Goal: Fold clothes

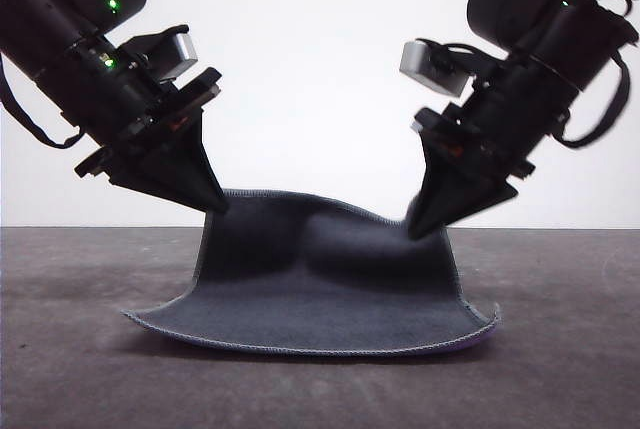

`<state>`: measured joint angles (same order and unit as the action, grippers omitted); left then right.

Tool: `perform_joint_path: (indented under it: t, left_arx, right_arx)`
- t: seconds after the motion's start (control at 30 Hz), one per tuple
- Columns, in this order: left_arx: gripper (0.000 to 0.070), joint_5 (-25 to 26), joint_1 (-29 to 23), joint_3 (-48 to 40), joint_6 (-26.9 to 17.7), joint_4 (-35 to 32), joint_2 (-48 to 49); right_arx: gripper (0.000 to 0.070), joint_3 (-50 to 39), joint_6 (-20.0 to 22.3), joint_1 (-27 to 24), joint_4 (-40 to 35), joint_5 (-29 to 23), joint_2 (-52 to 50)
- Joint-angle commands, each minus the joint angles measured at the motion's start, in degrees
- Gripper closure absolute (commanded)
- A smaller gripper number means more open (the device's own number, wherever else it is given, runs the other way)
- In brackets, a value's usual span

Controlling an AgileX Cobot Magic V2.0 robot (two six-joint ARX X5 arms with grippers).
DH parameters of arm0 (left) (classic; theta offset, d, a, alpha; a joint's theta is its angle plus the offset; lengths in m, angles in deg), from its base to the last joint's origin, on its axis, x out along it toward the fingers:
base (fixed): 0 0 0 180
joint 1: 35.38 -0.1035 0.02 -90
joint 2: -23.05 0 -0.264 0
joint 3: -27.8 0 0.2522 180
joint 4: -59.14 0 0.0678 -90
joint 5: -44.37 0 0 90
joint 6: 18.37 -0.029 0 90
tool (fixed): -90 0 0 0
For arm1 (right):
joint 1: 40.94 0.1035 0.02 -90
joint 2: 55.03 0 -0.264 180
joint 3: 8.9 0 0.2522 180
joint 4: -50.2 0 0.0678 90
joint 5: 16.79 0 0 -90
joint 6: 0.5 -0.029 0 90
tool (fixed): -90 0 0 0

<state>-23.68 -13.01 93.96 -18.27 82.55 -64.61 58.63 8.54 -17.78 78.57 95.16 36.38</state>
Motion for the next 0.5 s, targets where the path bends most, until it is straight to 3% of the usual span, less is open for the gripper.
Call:
perform_joint_path:
  t: [0.0,0.47]
  left_arx:
    - [0.0692,-0.09,0.39,-0.02,0.37,-0.35,0.31]
    - [0.0692,-2.36,3.34,-7.07,1.01,-0.82,7.08]
  right_arx:
    - [0.0695,-1.46,-0.09,1.01,-2.05,-0.96,-0.81]
    - [0.0695,-12.17,-1.57,4.48,-8.79,-4.45,-9.47]
